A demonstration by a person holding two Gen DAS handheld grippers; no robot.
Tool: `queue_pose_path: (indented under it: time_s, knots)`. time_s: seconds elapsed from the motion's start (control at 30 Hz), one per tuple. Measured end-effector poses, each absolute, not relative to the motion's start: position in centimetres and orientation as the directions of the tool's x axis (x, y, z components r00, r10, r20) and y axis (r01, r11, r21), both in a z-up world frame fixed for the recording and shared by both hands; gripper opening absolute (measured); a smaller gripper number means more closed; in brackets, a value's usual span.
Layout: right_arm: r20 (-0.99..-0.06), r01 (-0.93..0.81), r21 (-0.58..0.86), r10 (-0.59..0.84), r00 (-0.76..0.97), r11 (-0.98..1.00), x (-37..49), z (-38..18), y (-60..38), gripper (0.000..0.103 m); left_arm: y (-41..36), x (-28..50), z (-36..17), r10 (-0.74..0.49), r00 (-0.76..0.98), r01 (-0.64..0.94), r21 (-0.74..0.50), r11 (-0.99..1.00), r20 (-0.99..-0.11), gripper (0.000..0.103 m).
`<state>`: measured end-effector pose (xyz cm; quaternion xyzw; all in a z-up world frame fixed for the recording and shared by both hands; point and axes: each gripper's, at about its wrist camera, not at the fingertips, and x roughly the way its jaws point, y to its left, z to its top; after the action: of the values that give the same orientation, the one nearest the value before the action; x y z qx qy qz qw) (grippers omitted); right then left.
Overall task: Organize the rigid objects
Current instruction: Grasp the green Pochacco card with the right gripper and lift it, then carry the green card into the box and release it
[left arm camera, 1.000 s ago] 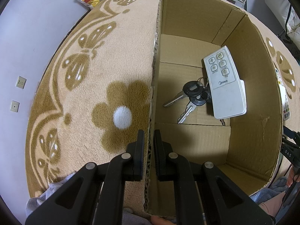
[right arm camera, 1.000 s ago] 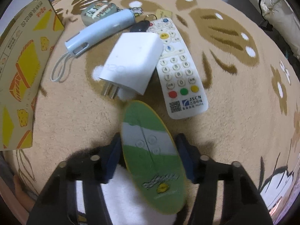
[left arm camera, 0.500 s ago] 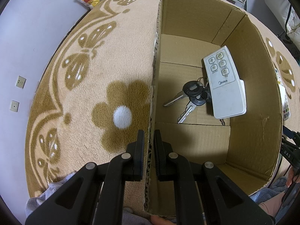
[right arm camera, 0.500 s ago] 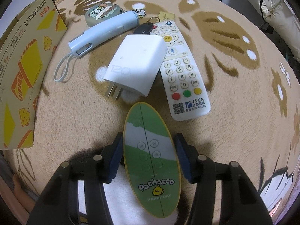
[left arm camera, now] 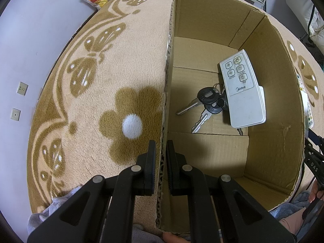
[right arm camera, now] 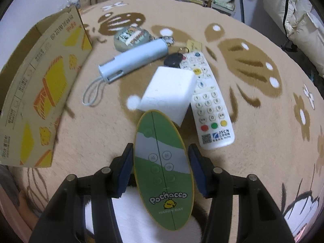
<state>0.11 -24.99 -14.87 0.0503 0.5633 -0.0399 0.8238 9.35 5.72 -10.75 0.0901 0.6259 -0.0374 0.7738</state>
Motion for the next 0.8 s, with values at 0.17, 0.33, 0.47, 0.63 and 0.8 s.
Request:
queue_pose_path:
  time_s: [0.17,0.33,0.47,0.63,0.8]
  knots:
    - [-0.903,0.098,0.077,0.028,0.428,0.992,0.2,-13.5,-24.1,0.058,5.7,9.3,-10.8,0.054,0.214,0.17,0.091,0.981,-0.975,0.01]
    - [-0.883,0.058,0.082,0.046,0.466,0.995,0.8,-12.5,-23.0,0.057,5.7,9.4,-10.8,0.055,0.214,0.171,0.093,0.981,-0.975,0.01]
    - [-0.864,0.041,0.094,0.061,0.5,0.995,1.2,-11.7,-21.6,0.057,5.7,9.3,-10.7,0.055,0.214,0.17,0.092,0.981,-0.975,0.01]
    - [-0.842,0.033,0.103,0.069,0.534,0.994,1.6,-10.9,-20.6,0.057,5.7,9.3,-10.8,0.056,0.214,0.17,0.093,0.981,-0.975,0.009]
    - [-0.83,0.049,0.108,0.063,0.554,0.993,2.4,-10.4,-20.3,0.057,5.7,9.3,-10.8,0.055,0.214,0.17,0.093,0.981,-0.975,0.009]
